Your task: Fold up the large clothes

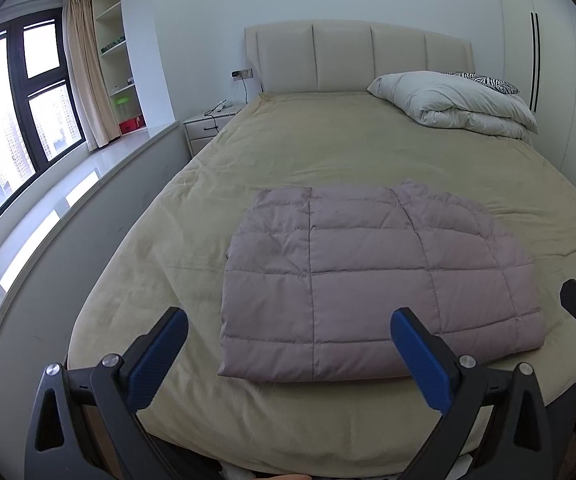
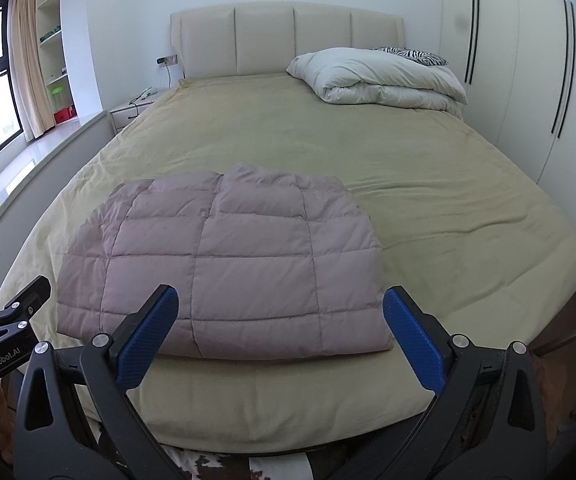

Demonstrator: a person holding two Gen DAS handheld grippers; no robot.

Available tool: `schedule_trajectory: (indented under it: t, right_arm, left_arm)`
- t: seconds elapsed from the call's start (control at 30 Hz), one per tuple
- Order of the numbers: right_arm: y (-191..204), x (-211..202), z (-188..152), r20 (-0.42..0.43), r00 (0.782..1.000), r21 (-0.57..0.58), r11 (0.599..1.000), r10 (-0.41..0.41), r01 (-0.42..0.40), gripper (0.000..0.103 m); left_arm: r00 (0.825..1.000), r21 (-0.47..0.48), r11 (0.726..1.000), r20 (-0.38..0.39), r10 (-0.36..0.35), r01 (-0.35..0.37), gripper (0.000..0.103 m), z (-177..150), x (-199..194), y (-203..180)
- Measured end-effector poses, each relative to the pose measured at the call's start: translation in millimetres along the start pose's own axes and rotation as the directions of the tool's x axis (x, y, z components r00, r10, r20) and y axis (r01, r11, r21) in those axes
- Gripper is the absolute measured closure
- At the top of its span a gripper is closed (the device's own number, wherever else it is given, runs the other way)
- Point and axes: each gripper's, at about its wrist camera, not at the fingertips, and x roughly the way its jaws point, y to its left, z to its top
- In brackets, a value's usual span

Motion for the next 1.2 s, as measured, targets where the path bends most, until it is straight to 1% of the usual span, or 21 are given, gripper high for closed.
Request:
schedule_trajectory:
  t: [1.2]
  right_arm:
    - [-0.2, 5.0, -3.9, -0.007, 1.000, -0.002, 1.000, -0.001, 0.001, 0.000]
  left_arm:
    - [1.000, 0.005, 1.000, -0.009, 0.005, -0.005, 0.000, -6.8, 4.6, 1.5]
